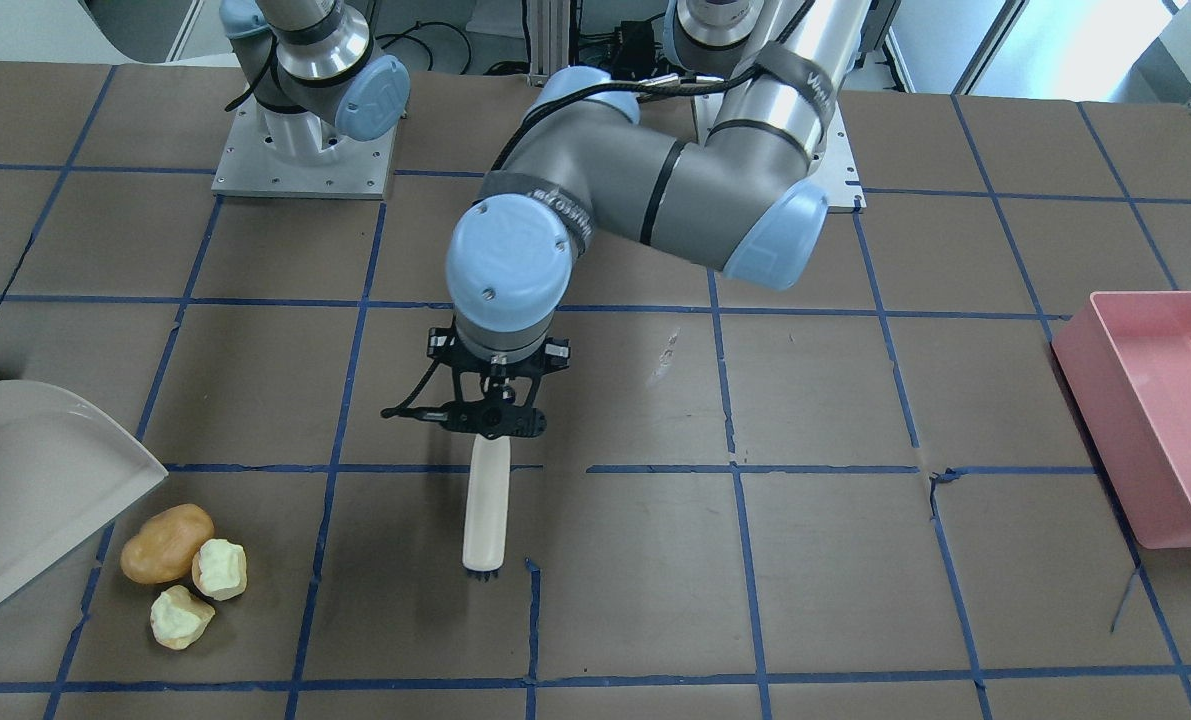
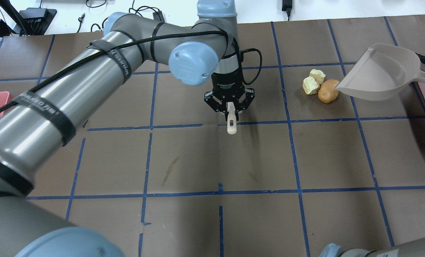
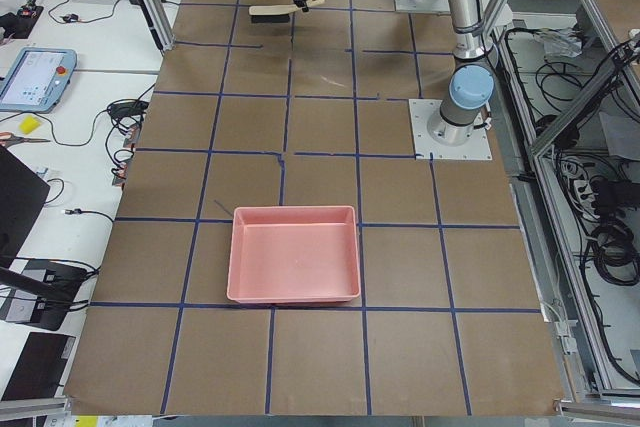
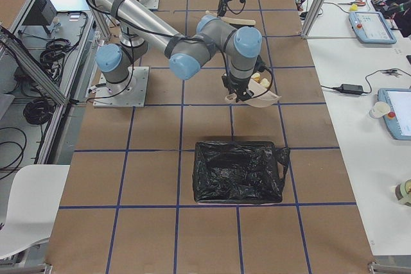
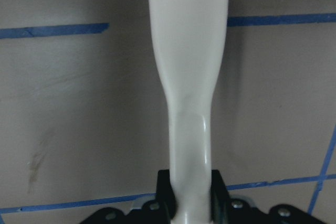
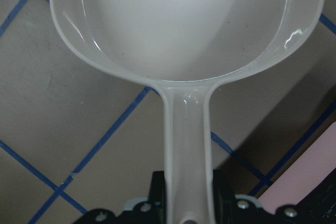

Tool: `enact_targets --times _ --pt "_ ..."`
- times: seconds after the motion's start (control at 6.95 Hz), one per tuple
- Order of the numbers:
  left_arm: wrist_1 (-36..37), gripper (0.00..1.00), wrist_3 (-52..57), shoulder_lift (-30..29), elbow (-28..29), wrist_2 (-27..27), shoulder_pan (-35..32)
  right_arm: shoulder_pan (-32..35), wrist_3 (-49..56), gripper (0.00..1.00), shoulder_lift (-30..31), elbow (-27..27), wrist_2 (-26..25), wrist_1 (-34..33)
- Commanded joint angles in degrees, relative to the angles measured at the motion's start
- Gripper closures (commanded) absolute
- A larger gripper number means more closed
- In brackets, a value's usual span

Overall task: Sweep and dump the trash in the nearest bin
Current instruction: 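Carry the dustpan near the potato with the right gripper while the left follows, then lower the brush behind the potato and cubes with the left gripper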

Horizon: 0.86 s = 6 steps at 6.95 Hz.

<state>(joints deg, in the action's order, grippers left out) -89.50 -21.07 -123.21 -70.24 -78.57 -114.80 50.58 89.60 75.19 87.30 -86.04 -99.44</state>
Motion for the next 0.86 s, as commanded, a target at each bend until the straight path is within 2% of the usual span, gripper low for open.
enact_targets --times 0.0,0.14,0.29,0.58,0.72 --pt "-3.6 0.98 -1.8 -8.9 14.2 2.4 -3.0 -3.3 22.1 1.00 -6.0 -2.5 -0.5 -2.0" --pt "-4.4 0.97 -1.9 -10.5 15.8 3.4 -3.2 -3.0 31.1 1.00 -7.4 -2.4 -0.4 -6.9" --pt "-4.3 0.96 -2.4 -10.7 16.4 5.9 -3.2 -2.9 34.0 1.00 -10.8 -4.1 -0.3 -8.2" --pt "-4.4 0.94 -4.0 -12.3 18.4 8.2 -4.0 -0.5 35.7 1.00 -18.6 -11.8 0.3 -7.4" --pt "-4.7 0.93 -6.0 -14.0 19.9 8.3 -5.7 2.5 35.7 1.00 -19.5 -15.2 -0.1 -6.6"
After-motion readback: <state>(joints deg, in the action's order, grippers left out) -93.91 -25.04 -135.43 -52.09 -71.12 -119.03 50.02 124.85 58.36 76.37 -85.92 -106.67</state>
